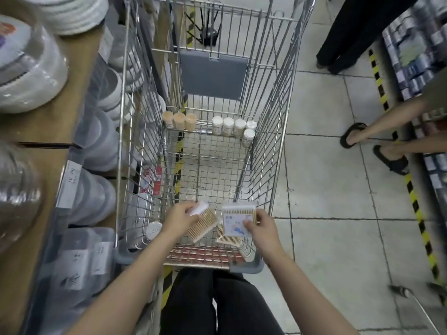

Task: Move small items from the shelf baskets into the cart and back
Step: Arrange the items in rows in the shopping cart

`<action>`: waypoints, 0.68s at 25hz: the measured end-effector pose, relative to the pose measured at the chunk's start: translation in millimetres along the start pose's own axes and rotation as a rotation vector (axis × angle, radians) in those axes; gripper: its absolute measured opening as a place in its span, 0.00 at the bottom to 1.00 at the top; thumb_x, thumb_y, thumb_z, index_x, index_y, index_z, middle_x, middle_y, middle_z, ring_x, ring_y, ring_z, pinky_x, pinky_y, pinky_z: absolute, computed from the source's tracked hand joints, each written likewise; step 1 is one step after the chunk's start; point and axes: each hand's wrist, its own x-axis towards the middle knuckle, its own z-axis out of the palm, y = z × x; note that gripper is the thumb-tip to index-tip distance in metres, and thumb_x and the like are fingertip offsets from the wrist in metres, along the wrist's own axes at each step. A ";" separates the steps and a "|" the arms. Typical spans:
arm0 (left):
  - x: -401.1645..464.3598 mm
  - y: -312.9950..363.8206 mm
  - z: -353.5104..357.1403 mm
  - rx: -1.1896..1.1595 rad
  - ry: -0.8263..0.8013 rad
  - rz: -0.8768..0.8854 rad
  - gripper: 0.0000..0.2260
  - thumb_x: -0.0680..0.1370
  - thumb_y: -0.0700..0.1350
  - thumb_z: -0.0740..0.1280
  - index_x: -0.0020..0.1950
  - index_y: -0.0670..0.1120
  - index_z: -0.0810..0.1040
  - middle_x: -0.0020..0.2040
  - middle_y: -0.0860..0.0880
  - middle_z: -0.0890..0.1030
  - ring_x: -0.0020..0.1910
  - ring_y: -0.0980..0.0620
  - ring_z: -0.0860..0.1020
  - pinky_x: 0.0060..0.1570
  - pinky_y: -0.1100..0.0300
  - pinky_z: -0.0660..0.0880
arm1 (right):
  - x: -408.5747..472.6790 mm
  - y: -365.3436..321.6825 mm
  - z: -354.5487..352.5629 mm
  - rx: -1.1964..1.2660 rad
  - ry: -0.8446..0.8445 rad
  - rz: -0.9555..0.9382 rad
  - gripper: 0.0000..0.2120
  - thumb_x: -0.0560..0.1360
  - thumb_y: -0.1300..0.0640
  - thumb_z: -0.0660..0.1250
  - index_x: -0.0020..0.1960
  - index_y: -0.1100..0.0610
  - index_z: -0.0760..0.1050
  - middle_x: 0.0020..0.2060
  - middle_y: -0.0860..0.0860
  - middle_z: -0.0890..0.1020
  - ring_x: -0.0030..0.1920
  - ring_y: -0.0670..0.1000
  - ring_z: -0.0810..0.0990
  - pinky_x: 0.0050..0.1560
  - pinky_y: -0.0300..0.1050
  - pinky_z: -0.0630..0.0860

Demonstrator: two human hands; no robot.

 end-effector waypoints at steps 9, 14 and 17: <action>65.1 -35.1 41.2 0.240 -0.071 -0.029 0.11 0.75 0.39 0.69 0.56 0.45 0.78 0.54 0.48 0.81 0.47 0.51 0.78 0.48 0.57 0.78 | 62.4 73.2 59.5 -0.064 -0.044 0.254 0.11 0.78 0.68 0.60 0.59 0.60 0.70 0.54 0.54 0.79 0.49 0.52 0.81 0.39 0.39 0.81; 93.3 -50.2 58.1 0.360 -0.127 -0.016 0.11 0.76 0.41 0.69 0.57 0.46 0.79 0.52 0.49 0.82 0.45 0.52 0.77 0.46 0.60 0.74 | 84.6 90.0 73.8 -0.038 -0.052 0.336 0.07 0.77 0.68 0.62 0.52 0.60 0.71 0.49 0.56 0.80 0.44 0.53 0.81 0.33 0.38 0.77; 110.7 -64.5 69.7 0.363 -0.195 -0.007 0.10 0.77 0.39 0.66 0.56 0.46 0.81 0.53 0.48 0.82 0.50 0.49 0.79 0.53 0.55 0.75 | 99.0 96.3 90.3 -0.081 -0.107 0.333 0.06 0.76 0.67 0.64 0.51 0.59 0.71 0.51 0.56 0.81 0.48 0.54 0.82 0.43 0.45 0.81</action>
